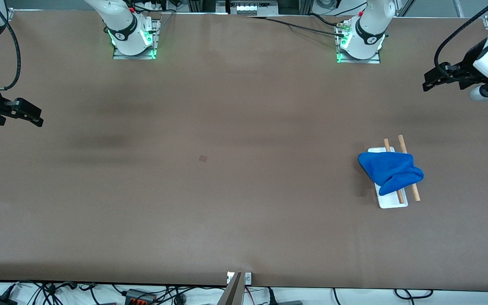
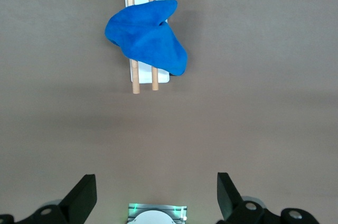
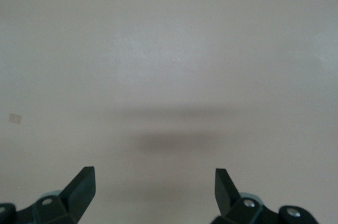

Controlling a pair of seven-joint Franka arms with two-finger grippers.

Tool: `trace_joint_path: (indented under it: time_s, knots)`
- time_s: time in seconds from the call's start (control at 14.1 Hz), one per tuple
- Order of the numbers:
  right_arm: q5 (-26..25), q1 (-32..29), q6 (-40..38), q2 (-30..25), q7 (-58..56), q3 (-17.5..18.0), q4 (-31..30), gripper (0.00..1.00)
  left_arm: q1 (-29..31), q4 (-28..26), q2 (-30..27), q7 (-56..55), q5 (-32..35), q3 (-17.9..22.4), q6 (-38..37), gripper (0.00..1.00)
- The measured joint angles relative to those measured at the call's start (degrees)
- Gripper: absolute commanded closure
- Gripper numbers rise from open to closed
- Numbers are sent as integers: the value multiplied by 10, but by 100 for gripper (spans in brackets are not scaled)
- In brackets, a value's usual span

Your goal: Pass towel and hang on rack

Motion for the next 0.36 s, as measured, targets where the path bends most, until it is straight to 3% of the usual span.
trace_joint_path:
  time_s: [0.36]
  knots:
    - [0, 0, 0, 0, 0, 0, 0, 0, 1, 0, 6, 0, -2, 4, -2, 0]
